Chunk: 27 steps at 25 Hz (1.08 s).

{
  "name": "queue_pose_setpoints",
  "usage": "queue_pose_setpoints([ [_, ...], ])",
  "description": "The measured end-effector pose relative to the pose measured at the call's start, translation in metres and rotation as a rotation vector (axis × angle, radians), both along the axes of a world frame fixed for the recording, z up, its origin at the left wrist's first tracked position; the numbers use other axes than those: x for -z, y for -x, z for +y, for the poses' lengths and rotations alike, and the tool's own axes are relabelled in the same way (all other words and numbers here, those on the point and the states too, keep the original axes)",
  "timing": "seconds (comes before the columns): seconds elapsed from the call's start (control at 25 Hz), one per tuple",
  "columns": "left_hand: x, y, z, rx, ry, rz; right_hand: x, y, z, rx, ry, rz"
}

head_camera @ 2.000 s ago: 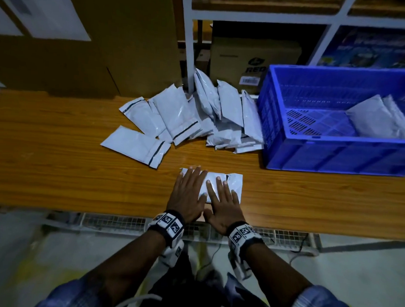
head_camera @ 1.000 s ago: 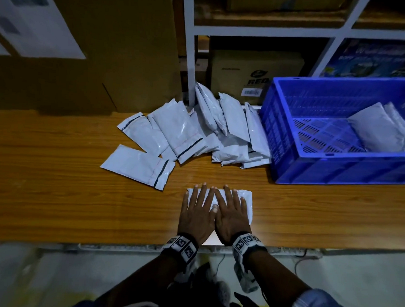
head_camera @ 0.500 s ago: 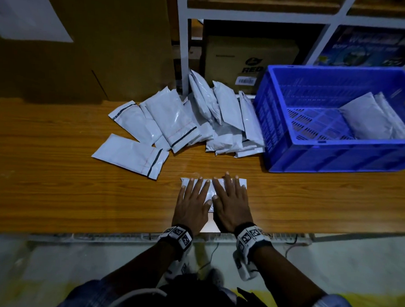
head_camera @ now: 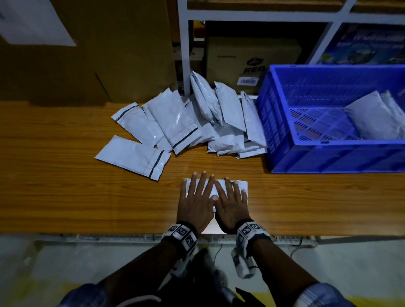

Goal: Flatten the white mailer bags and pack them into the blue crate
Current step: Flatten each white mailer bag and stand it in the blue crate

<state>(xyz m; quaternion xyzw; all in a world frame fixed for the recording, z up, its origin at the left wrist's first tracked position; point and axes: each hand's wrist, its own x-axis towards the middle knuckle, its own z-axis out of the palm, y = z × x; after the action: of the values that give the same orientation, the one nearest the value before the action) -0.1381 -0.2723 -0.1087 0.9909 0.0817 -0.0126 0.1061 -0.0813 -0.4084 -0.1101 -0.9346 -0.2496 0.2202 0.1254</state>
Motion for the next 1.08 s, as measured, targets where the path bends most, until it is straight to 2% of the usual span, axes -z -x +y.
queue_pose_setpoints([
  [0.12, 0.007, 0.009, -0.001, 0.023, 0.019, -0.006, -0.011, -0.005, -0.006, -0.139, 0.037, 0.017],
  [0.2, 0.011, 0.013, 0.000, 0.049, 0.019, 0.014, -0.020, -0.007, -0.012, -0.077, -0.072, 0.016],
  [0.28, 0.009, 0.011, 0.001, 0.045, 0.038, 0.029, -0.025, -0.005, -0.017, 0.018, -0.171, -0.082],
  [0.36, 0.007, 0.007, 0.001, 0.037, 0.040, 0.046, -0.024, 0.000, -0.014, 0.048, -0.154, -0.161],
  [0.48, 0.005, 0.004, 0.005, 0.029, 0.087, 0.067, -0.011, 0.006, -0.005, 0.049, -0.118, -0.045],
  [0.64, 0.007, 0.006, 0.009, 0.040, 0.118, 0.078, 0.003, 0.009, -0.001, 0.061, -0.030, -0.087],
  [0.76, 0.006, 0.003, 0.005, 0.003, 0.106, 0.038, 0.003, 0.009, 0.002, 0.063, 0.012, -0.108],
  [0.88, 0.002, 0.000, 0.001, -0.020, 0.022, 0.005, 0.001, 0.002, 0.000, 0.026, 0.030, -0.030],
  [1.08, 0.011, 0.002, 0.006, -0.004, 0.057, 0.071, -0.005, -0.007, -0.006, -0.034, 0.025, 0.065],
])
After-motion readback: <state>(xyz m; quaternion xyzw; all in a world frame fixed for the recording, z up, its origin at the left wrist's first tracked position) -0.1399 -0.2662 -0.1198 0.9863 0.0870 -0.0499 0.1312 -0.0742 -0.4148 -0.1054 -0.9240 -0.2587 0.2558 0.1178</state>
